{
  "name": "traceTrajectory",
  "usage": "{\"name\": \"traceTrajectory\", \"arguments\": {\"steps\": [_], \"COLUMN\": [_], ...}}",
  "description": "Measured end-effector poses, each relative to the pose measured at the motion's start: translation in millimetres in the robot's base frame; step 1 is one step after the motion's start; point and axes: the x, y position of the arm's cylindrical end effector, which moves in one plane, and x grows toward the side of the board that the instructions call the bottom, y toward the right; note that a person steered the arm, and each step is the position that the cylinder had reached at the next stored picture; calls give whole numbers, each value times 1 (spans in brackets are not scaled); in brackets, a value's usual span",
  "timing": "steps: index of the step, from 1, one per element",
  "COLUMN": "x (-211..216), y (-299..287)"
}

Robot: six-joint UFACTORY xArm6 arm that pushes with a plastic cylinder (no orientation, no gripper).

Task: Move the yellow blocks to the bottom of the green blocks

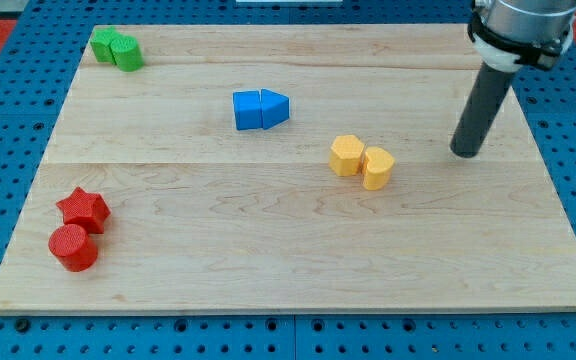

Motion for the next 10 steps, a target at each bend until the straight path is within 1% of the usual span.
{"name": "traceTrajectory", "arguments": {"steps": [1,2,3,4,5,8,9,10], "x": [25,26,13,-11,-26,-28,-39,-77], "y": [-49,-109,-131,-139,-165,-328,-368,-373]}}
